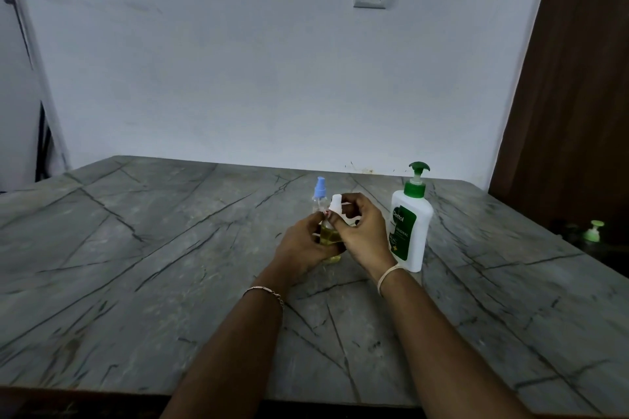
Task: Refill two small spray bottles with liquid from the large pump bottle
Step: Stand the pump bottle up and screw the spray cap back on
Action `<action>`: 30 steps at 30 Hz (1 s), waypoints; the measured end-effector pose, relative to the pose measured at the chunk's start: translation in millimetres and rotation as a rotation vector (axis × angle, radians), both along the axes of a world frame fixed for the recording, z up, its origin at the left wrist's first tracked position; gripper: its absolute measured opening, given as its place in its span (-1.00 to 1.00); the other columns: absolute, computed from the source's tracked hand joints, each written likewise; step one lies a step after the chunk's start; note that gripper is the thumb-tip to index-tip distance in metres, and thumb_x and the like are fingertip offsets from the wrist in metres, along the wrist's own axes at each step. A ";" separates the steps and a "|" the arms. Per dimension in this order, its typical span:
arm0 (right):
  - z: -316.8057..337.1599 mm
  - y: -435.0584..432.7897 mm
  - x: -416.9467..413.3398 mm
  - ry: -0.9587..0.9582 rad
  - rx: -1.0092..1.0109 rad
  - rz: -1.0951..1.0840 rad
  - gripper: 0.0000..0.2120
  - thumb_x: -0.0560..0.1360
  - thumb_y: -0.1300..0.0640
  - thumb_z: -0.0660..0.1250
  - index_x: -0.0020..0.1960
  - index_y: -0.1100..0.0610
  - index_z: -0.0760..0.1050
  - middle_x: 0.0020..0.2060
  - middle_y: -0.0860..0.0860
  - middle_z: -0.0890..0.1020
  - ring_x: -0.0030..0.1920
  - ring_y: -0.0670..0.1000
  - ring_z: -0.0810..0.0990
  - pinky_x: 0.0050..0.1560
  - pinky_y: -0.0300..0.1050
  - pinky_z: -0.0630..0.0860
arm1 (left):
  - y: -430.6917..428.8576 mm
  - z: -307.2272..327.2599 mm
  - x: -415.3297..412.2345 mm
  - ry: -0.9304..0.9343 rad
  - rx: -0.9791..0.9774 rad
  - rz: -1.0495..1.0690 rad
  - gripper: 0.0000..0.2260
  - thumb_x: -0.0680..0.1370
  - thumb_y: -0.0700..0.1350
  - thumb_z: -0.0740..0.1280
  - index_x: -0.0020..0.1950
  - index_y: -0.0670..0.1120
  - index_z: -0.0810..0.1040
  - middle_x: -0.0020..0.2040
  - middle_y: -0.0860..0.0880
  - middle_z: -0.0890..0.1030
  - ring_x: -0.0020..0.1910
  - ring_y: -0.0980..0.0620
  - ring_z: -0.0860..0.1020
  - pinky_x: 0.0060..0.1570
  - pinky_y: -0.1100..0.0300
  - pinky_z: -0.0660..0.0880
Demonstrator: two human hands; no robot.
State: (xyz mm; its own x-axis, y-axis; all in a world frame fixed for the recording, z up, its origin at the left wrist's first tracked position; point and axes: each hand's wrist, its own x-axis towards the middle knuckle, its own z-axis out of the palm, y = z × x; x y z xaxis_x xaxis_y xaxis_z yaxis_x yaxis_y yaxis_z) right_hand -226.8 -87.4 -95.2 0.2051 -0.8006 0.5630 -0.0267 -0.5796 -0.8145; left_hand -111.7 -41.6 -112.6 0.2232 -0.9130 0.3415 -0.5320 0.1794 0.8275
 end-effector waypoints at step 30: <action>5.1 0.6 -5.5 -0.190 0.299 0.143 -0.70 0.62 -0.02 0.15 0.09 0.10 0.61 0.02 0.02 0.67 0.11 0.05 0.61 0.16 0.07 0.53 | -4.0 -5.3 2.4 0.010 0.008 -0.002 -0.38 0.31 0.07 0.55 0.32 0.04 0.44 0.12 0.02 0.62 0.05 0.06 0.60 0.15 0.01 0.54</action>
State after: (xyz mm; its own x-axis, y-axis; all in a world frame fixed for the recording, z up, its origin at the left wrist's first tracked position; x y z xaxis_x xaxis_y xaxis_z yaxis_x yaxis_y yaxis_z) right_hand -232.3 -86.8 -90.1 0.2411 -0.9062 0.3474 0.2049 -0.3024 -0.9309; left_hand -109.3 -45.6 -117.9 0.2250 -0.9160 0.3321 -0.5230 0.1740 0.8344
